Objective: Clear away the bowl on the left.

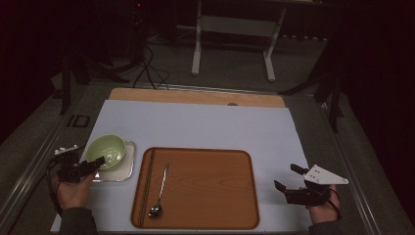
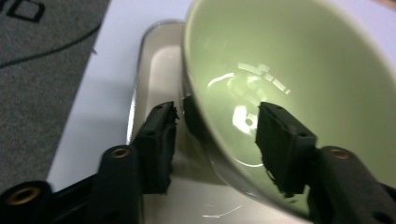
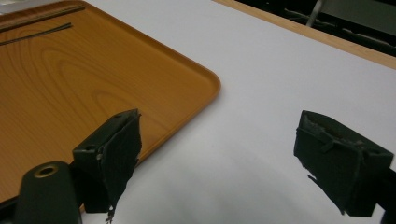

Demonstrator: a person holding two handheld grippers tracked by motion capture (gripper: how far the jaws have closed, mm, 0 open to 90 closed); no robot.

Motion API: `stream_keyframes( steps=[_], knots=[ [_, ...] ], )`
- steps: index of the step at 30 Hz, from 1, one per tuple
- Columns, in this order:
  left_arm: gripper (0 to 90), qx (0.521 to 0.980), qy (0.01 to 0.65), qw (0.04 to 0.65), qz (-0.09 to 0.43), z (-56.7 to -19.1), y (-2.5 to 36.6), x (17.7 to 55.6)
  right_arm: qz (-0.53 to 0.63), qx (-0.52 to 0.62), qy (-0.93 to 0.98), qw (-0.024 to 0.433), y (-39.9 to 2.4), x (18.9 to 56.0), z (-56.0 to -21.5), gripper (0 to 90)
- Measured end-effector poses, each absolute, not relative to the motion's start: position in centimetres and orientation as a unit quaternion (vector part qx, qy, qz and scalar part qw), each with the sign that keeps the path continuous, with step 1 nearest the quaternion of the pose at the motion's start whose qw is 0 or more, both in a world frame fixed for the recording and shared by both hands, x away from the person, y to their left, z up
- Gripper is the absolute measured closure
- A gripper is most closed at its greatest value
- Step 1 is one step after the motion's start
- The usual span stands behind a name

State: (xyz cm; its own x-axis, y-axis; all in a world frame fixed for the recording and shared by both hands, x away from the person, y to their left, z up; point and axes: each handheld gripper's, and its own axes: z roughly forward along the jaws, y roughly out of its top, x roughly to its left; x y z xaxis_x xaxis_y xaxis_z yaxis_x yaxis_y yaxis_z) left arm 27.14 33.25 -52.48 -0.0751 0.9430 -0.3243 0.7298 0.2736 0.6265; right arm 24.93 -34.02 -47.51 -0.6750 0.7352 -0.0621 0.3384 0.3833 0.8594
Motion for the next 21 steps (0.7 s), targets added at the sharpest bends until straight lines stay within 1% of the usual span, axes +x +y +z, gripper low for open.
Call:
stream_keyframes(
  steps=[3, 5, 8, 18, 21],
  knots=[
    [57.8, 0.591, 0.720, 0.336, 0.137, -52.85, 33.22, 27.28, 0.443, 0.335, 0.801, 0.224, -34.00, 24.90, -47.49, 14.5],
    [61.3, 0.587, 0.724, 0.339, 0.130, -52.89, 33.40, 27.23, 0.443, 0.335, 0.801, 0.224, -34.00, 24.93, -47.51, 14.5],
    [70.1, 0.581, 0.728, 0.342, 0.124, -53.01, 33.60, 27.16, 0.443, 0.334, 0.802, 0.224, -34.01, 24.97, -47.52, 14.5],
    [80.3, 0.558, 0.736, 0.365, 0.116, -52.84, 33.74, 26.77, 0.441, 0.333, 0.803, 0.222, -33.90, 24.95, -47.52, 14.5],
    [83.1, 0.547, 0.735, 0.384, 0.111, -52.82, 33.79, 26.69, 0.440, 0.332, 0.804, 0.222, -33.89, 24.97, -47.53, 14.5]
  ],
)
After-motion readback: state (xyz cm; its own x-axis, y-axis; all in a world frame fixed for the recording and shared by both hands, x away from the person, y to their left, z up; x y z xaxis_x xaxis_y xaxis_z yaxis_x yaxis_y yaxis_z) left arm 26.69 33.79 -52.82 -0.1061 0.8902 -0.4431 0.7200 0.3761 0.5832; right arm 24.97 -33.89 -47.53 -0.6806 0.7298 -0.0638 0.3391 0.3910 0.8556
